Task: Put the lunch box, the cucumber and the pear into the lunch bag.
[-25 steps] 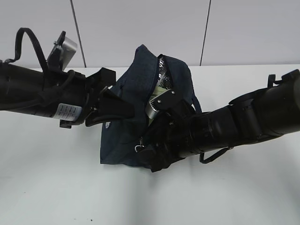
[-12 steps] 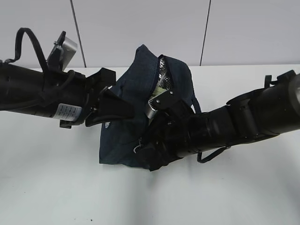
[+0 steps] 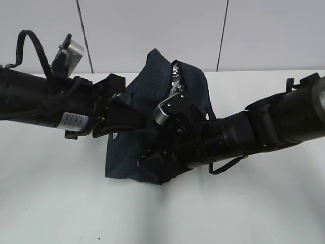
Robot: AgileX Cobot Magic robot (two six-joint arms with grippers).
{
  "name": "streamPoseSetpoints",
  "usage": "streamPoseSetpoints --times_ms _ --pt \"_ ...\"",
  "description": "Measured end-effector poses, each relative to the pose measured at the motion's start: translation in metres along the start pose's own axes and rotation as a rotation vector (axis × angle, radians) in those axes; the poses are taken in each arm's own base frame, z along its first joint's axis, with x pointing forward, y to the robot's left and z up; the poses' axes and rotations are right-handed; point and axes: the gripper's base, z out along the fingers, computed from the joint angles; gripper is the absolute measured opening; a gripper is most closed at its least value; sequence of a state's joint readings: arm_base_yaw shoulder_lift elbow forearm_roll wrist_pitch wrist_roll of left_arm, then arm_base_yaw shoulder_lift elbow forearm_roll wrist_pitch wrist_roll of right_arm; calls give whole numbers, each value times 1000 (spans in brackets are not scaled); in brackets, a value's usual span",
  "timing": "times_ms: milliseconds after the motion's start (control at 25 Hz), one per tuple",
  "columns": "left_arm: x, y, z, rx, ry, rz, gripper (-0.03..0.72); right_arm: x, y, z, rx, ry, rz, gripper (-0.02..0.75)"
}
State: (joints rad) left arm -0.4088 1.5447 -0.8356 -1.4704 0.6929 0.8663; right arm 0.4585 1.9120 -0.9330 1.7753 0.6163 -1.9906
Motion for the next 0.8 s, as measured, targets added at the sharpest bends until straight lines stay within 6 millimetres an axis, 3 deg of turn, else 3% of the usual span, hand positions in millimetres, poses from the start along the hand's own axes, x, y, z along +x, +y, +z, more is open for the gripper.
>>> streamPoseSetpoints --times_ms 800 --pt "0 0 0 0 1 1 -15 0 8 -1 -100 -1 -69 265"
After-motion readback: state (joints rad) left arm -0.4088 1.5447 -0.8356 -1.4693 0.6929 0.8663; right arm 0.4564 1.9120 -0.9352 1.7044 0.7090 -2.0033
